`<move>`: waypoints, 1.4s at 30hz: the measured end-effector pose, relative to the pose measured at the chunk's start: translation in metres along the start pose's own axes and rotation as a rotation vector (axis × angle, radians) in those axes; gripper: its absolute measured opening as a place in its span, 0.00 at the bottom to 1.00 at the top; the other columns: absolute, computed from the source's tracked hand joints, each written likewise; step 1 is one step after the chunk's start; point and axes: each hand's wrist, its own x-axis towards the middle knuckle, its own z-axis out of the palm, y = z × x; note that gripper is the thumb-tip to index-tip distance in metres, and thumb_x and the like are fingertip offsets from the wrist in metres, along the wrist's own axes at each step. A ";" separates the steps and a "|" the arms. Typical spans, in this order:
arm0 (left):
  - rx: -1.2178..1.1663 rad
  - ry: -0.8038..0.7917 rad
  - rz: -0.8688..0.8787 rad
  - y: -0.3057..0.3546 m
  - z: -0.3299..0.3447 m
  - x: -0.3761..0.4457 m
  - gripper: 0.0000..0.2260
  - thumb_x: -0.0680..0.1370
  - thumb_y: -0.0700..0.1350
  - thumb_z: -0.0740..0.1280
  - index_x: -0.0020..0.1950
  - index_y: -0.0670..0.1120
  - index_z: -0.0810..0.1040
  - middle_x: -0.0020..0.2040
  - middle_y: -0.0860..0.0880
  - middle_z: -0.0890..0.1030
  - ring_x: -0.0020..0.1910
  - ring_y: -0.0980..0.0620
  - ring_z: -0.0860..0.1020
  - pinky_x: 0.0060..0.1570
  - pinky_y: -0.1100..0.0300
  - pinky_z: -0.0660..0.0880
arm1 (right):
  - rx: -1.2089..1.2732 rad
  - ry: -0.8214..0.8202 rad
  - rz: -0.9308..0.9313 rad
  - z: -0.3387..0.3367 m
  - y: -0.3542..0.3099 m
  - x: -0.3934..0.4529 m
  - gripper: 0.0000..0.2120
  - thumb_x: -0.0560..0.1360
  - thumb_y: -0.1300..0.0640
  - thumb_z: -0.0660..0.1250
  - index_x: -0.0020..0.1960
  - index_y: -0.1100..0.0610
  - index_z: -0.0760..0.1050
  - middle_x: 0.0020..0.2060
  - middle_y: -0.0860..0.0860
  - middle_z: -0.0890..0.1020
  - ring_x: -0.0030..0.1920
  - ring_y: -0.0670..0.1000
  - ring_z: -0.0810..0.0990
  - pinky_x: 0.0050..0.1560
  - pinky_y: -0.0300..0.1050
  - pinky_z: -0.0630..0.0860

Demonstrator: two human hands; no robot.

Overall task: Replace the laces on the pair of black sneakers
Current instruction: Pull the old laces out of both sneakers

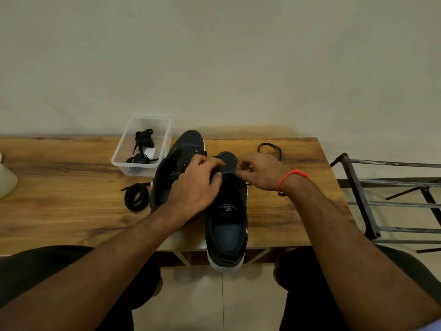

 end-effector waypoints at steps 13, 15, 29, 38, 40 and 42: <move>0.347 -0.090 0.088 0.009 -0.006 0.001 0.12 0.81 0.54 0.67 0.64 0.56 0.81 0.70 0.57 0.69 0.62 0.50 0.77 0.55 0.50 0.77 | -0.150 0.052 -0.118 0.012 -0.011 0.004 0.04 0.80 0.53 0.67 0.52 0.51 0.79 0.54 0.50 0.79 0.56 0.52 0.76 0.58 0.51 0.76; 0.346 -0.085 0.103 0.007 -0.006 0.000 0.11 0.82 0.54 0.66 0.63 0.56 0.80 0.69 0.57 0.69 0.61 0.50 0.77 0.55 0.48 0.78 | -0.090 0.046 -0.110 0.010 -0.012 0.003 0.03 0.80 0.54 0.66 0.51 0.51 0.79 0.53 0.50 0.79 0.54 0.50 0.75 0.56 0.47 0.75; -0.661 0.043 -0.431 0.009 -0.025 0.012 0.10 0.85 0.48 0.54 0.50 0.48 0.72 0.41 0.48 0.74 0.35 0.53 0.73 0.30 0.60 0.67 | 0.056 -0.034 0.139 -0.008 0.006 -0.001 0.08 0.77 0.53 0.65 0.41 0.55 0.70 0.37 0.49 0.74 0.40 0.49 0.72 0.41 0.43 0.71; 0.296 0.006 0.118 0.004 -0.002 0.001 0.15 0.81 0.59 0.64 0.64 0.55 0.80 0.70 0.58 0.68 0.60 0.54 0.76 0.50 0.53 0.78 | -0.206 -0.036 -0.060 0.012 -0.008 0.004 0.12 0.78 0.43 0.66 0.60 0.45 0.78 0.67 0.49 0.72 0.69 0.57 0.67 0.68 0.62 0.67; 0.327 -0.012 0.111 0.005 -0.004 0.001 0.14 0.81 0.58 0.65 0.63 0.56 0.80 0.69 0.57 0.69 0.60 0.53 0.77 0.53 0.50 0.79 | -0.243 -0.007 -0.076 0.015 -0.010 0.003 0.11 0.80 0.45 0.65 0.60 0.46 0.79 0.68 0.48 0.72 0.69 0.57 0.67 0.68 0.62 0.66; 0.360 0.020 0.108 0.007 -0.007 0.001 0.12 0.81 0.57 0.66 0.62 0.55 0.81 0.68 0.56 0.70 0.59 0.51 0.78 0.53 0.49 0.79 | -0.256 0.021 -0.094 0.017 -0.012 0.002 0.10 0.80 0.46 0.65 0.59 0.47 0.79 0.67 0.48 0.73 0.69 0.56 0.66 0.68 0.62 0.66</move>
